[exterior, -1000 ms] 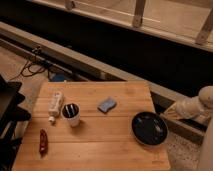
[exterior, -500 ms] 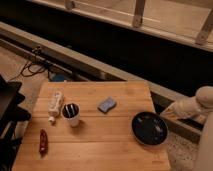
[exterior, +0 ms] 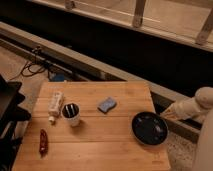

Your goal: Push the ceramic bowl across the table

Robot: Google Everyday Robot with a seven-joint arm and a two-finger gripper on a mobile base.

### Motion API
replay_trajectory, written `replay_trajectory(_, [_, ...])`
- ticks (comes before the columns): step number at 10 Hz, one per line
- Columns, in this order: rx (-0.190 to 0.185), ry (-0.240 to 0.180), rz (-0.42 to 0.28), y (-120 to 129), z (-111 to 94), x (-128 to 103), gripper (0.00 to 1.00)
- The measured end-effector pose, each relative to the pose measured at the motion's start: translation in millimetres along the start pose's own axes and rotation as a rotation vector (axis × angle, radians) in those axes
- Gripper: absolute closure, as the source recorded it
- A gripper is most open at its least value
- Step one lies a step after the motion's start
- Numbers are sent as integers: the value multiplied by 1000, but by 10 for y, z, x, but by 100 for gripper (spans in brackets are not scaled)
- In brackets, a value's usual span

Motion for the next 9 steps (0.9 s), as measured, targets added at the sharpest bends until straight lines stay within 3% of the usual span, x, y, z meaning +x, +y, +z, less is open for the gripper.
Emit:
replay_trajectory(5, [15,-28,51,-223,-15,-100,93])
replay_trajectory(9, [43,-18,63,-337,27,-78,93])
